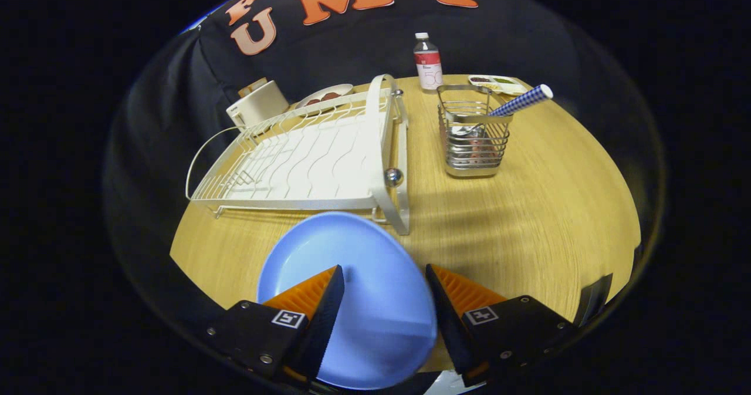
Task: Take the plate from the dish rack, then take the spoon from the basket and place it into the plate.
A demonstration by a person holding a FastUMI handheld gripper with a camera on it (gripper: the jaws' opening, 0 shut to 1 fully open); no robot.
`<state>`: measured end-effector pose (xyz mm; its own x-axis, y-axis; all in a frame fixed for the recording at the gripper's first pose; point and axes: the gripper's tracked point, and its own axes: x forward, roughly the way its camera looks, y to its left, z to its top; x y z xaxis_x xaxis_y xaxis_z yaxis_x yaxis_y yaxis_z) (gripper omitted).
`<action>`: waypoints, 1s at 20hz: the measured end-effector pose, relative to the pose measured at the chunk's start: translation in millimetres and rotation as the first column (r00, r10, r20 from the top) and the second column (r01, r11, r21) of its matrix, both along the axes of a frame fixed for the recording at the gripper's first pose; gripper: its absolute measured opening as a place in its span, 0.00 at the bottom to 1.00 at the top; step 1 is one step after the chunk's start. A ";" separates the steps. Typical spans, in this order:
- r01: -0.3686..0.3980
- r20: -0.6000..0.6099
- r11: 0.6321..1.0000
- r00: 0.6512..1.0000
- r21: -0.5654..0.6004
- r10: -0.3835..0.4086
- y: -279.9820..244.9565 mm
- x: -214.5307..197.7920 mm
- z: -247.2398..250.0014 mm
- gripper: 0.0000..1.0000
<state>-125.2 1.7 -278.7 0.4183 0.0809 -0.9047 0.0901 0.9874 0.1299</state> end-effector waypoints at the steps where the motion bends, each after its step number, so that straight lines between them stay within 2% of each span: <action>1: 0.008 0.001 1.000 1.000 0.000 -0.008 -1.0 0.0 0.1 0.83; 6: 0.013 0.026 1.000 1.000 -0.010 -0.012 -6.4 1.7 4.0 0.82; 11: 0.041 0.124 0.998 0.992 -0.048 -0.035 -27.6 22.4 29.8 0.83; 13: 0.066 0.179 0.995 0.982 -0.081 -0.051 -43.8 35.0 43.6 0.84; 17: 0.110 0.283 0.966 0.958 -0.232 -0.041 -87.4 62.6 60.9 0.83; 20: 0.153 0.327 0.956 0.943 -0.251 -0.065 -102.2 79.4 67.9 0.80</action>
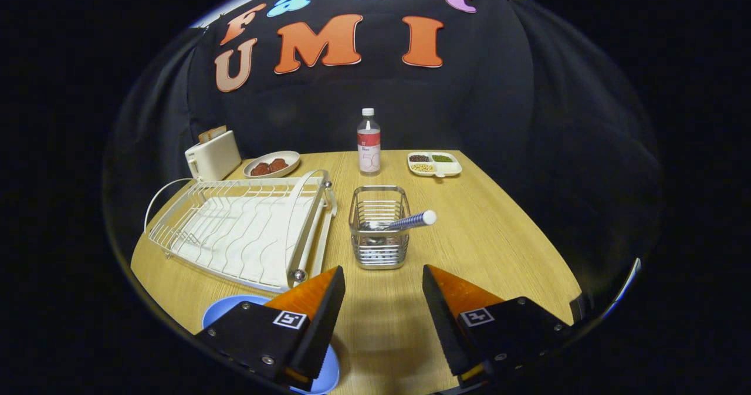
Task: Take the plate from the dish rack, then take the spoon from the basket and place it into the plate.
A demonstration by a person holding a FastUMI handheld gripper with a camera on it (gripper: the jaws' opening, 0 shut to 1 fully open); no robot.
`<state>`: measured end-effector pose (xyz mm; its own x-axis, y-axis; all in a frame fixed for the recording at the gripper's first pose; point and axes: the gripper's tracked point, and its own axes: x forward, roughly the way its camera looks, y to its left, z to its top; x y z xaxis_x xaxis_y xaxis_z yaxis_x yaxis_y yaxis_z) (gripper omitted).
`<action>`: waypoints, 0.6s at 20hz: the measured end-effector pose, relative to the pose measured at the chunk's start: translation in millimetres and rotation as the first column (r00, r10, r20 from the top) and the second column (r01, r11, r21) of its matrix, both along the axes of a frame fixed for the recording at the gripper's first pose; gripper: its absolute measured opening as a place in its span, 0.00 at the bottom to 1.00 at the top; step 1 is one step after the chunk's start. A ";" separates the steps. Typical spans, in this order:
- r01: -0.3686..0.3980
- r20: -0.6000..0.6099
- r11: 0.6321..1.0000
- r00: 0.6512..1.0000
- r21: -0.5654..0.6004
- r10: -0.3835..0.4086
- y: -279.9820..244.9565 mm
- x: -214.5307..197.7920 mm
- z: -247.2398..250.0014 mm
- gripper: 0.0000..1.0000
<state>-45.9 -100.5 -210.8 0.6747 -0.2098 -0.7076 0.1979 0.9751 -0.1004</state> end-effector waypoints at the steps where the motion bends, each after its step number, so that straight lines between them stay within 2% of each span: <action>1: 0.016 0.012 1.000 1.000 0.000 -0.016 -4.6 5.0 0.3 0.79; 5: 0.087 0.074 0.996 0.993 0.000 -0.087 -25.7 31.2 1.8 0.70; 9: 0.147 0.113 0.988 0.982 0.045 -0.151 -35.6 47.7 -1.9 0.45; 10: 0.155 0.119 0.986 0.980 0.067 -0.162 -33.7 49.1 -2.2 0.34; 12: 0.147 0.148 0.981 0.975 0.125 -0.165 -26.2 54.1 1.4 0.25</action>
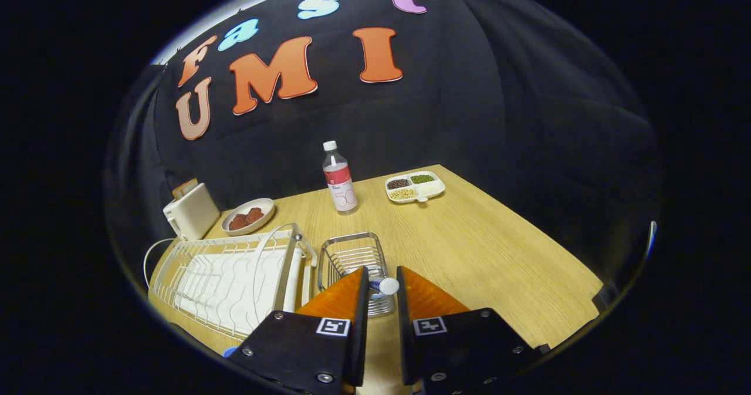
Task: Take the plate from the dish rack, then take the spoon from the basket and place it into the plate.
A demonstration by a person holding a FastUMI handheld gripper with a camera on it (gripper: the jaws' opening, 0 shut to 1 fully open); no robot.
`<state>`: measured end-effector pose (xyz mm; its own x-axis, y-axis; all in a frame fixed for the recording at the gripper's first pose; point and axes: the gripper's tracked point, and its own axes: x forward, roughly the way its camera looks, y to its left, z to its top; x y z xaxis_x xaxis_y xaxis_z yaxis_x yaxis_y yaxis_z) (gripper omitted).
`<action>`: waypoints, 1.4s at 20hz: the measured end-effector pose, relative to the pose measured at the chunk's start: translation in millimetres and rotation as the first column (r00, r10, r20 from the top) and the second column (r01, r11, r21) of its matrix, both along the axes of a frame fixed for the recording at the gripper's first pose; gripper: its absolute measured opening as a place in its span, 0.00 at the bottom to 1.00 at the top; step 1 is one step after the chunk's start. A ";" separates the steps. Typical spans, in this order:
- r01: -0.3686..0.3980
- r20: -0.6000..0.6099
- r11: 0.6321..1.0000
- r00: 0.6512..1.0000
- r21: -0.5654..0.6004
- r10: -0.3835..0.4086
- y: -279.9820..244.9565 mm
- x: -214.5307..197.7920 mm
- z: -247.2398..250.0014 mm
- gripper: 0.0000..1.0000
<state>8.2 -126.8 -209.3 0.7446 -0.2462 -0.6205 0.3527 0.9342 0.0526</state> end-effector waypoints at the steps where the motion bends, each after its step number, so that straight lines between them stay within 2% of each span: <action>1: -0.001 0.015 1.000 1.000 0.029 0.001 4.6 1.8 0.2 0.23; 3: -0.013 0.037 0.998 0.999 0.069 0.010 13.9 4.3 5.2 0.17; 4: -0.011 0.051 0.999 0.999 0.054 0.008 10.7 5.7 9.1 0.11; 6: -0.030 0.083 0.999 0.996 0.037 0.027 15.9 8.7 21.3 0.09; 18: -0.155 0.132 0.987 0.978 -0.040 0.159 48.0 -37.0 102.7 0.09; 28: -0.329 0.180 0.944 0.930 0.028 0.319 102.3 -84.5 135.3 0.09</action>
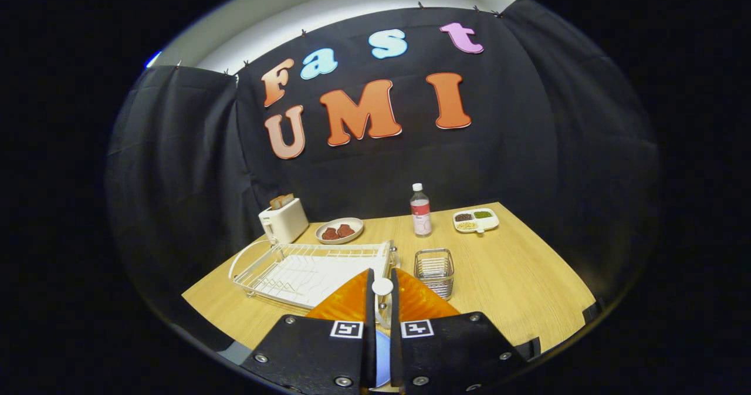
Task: Take the plate from the dish rack, then take the spoon from the basket and place it into the plate.
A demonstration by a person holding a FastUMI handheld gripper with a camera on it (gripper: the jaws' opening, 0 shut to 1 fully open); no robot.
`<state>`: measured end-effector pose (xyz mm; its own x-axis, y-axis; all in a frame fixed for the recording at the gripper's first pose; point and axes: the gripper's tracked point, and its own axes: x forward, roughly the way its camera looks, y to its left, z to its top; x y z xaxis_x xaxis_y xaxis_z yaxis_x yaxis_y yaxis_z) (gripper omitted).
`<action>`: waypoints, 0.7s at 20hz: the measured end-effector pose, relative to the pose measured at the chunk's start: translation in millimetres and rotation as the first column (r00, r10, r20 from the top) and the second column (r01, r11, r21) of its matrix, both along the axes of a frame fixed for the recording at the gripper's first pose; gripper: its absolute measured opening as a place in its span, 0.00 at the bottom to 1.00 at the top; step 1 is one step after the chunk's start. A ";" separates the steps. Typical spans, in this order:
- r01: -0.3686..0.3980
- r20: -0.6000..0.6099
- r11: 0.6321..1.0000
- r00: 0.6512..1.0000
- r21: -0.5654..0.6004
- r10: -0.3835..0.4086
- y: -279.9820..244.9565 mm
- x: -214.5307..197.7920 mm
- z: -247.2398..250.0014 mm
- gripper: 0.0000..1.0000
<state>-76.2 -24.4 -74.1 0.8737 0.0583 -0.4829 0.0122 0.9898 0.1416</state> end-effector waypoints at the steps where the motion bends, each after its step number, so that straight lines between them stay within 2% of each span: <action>1: -0.022 -0.001 1.000 1.000 0.007 0.022 5.9 -4.0 -1.6 0.09; 5: -0.094 -0.043 0.994 0.994 0.050 0.096 28.0 -23.5 -21.7 0.09; 10: -0.218 -0.077 0.971 0.971 0.098 0.226 58.8 -48.2 -44.4 0.09; 14: -0.260 -0.099 0.956 0.957 0.135 0.274 66.8 -62.5 -58.0 0.09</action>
<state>-138.7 42.3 -132.1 0.7569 0.3451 -0.5550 -0.2265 0.9351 0.2725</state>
